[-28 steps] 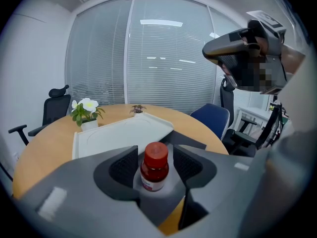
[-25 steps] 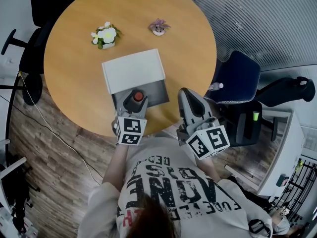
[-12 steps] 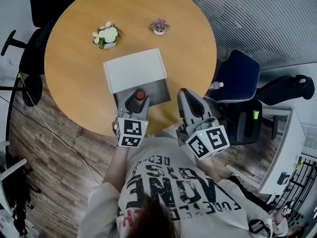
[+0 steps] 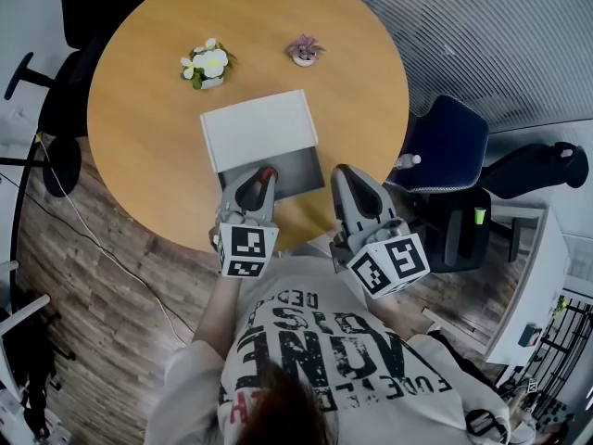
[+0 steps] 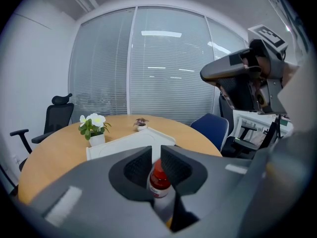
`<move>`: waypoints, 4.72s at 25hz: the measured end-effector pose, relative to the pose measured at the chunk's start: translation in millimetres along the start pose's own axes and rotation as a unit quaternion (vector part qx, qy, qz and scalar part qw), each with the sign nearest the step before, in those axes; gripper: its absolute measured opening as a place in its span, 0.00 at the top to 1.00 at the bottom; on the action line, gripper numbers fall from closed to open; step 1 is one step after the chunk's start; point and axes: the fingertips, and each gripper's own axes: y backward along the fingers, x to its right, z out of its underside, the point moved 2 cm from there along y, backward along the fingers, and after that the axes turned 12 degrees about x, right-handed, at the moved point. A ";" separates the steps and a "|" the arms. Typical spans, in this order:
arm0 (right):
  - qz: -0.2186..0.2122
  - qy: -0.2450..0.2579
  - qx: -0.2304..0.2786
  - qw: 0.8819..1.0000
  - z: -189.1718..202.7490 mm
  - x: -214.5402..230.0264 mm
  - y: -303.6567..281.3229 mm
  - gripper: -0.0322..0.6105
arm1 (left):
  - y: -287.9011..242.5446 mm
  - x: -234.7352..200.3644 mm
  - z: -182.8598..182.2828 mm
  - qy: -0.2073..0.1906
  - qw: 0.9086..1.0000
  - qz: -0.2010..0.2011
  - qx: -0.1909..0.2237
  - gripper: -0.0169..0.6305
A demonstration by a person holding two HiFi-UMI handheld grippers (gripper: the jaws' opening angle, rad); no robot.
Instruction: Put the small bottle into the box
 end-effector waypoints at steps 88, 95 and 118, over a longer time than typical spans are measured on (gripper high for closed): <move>-0.171 0.020 0.058 0.983 -70.3 -19.2 80.2 0.93 | 171.8 66.6 -172.8 -0.034 0.943 -0.239 0.231 0.96; -0.180 0.027 0.049 0.982 -65.5 -39.6 70.0 0.93 | 170.8 45.6 -168.2 -0.029 0.947 -0.229 0.221 0.96; -0.173 0.020 0.017 0.985 -45.4 -35.1 47.6 0.93 | 139.2 31.3 -165.2 -0.013 0.957 -0.201 0.208 0.96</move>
